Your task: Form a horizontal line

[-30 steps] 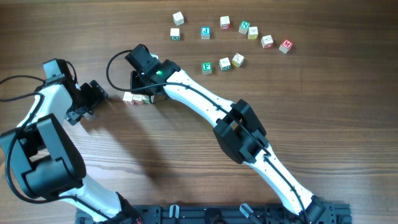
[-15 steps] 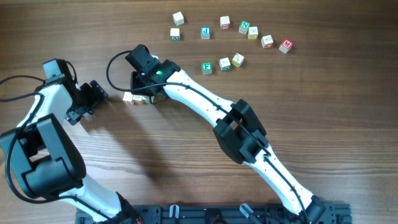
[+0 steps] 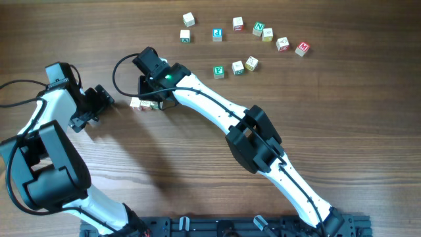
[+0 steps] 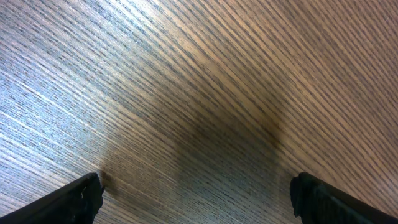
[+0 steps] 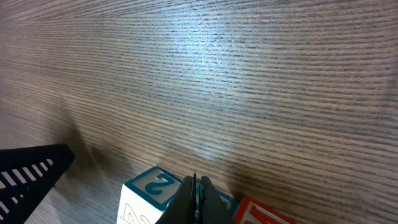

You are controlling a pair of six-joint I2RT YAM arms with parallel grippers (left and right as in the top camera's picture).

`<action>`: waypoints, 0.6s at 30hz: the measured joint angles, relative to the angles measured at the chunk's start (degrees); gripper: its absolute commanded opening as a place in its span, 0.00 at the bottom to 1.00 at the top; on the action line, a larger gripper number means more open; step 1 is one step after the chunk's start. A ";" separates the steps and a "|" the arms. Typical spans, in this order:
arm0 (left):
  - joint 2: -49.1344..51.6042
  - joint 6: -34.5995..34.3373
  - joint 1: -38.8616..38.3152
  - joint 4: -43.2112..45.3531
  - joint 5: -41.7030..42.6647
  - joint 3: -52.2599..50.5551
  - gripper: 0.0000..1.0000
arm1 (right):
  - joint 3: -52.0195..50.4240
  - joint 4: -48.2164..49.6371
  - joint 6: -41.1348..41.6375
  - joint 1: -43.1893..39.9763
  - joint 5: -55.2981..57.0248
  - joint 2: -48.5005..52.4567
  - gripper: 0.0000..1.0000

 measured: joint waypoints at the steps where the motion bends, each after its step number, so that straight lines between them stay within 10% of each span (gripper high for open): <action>1: 0.00 0.00 0.00 0.00 0.00 0.00 1.00 | 0.00 -0.02 0.00 0.00 0.00 0.00 0.05; 18: 0.00 0.00 0.00 0.00 0.00 0.00 1.00 | 0.00 -0.46 0.00 0.04 -0.63 0.00 0.05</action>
